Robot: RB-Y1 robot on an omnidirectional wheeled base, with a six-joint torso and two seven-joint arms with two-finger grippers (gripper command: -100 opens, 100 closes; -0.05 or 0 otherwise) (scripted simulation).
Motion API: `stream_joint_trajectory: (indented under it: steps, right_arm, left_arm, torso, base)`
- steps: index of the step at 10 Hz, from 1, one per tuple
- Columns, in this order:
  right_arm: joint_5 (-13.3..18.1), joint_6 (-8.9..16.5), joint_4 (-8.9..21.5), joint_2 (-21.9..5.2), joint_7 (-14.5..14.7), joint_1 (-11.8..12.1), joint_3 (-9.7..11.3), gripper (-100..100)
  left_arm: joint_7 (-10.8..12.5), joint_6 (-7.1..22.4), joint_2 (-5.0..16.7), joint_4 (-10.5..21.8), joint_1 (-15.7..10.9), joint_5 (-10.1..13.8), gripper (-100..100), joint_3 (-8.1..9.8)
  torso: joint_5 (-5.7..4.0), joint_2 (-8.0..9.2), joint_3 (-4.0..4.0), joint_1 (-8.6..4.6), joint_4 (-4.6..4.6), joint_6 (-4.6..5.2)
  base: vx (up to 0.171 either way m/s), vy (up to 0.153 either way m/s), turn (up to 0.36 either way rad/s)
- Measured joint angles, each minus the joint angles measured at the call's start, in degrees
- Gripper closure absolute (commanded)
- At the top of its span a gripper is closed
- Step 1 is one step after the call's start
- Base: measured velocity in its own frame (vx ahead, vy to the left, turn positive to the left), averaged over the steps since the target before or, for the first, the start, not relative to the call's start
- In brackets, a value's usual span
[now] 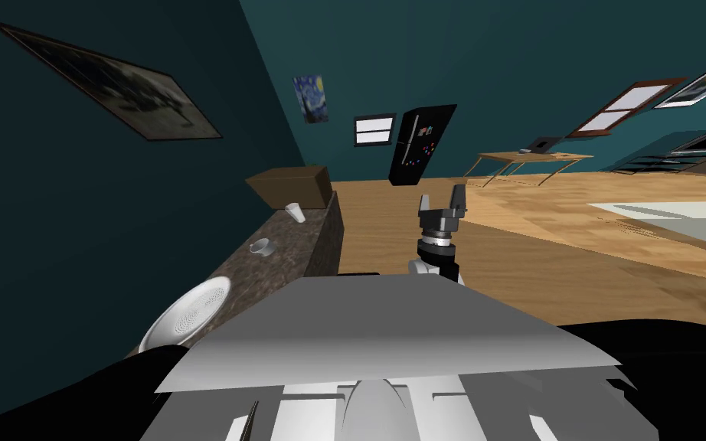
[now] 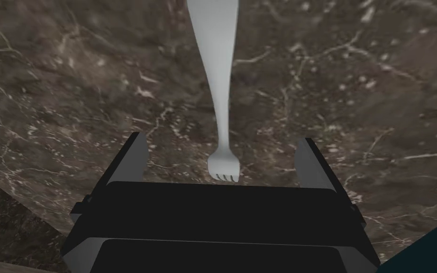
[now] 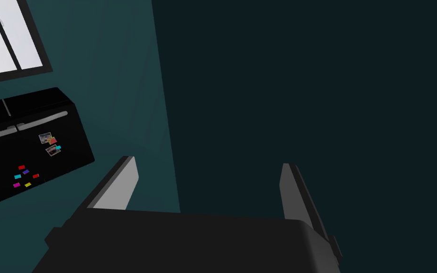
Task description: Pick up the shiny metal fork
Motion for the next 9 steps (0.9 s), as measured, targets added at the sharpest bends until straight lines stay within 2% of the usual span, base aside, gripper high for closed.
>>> stream_joint_trajectory:
  steps: [1,2,4,9]
  right_arm:
    - [0.00,0.00,0.00,0.01,0.00,0.01,0.00,0]
    - [0.00,0.00,0.00,0.01,0.00,0.01,0.00,0]
    - [0.00,0.00,0.00,0.01,0.00,0.02,0.00,0]
    - [0.00,-0.01,-0.01,0.01,0.00,0.02,0.01,0]
  left_arm:
    - [-0.02,0.09,0.00,0.15,-0.08,0.14,0,-0.12]
    - [-0.02,0.08,0.00,0.14,-0.07,0.13,-100,-0.10]
    - [-2.15,0.35,-1.14,1.28,-1.18,-0.50,-100,0.60]
    - [-10.19,1.66,-4.98,4.93,-4.87,-2.71,-100,3.24]
  torso:
    - [-0.06,-0.07,-0.04,-0.26,-0.01,-0.05]
    - [-0.11,-0.14,-0.08,-0.45,-0.03,-0.05]
    - [-0.13,-0.37,-0.21,-0.50,-0.08,-0.07]
    - [-0.18,-0.31,-0.18,-0.70,-0.07,-0.08]
  base:
    - [-0.004,0.012,0.005]
    - [0.025,0.021,0.074]
    - [0.048,-0.003,0.096]
    - [0.028,-0.027,0.091]
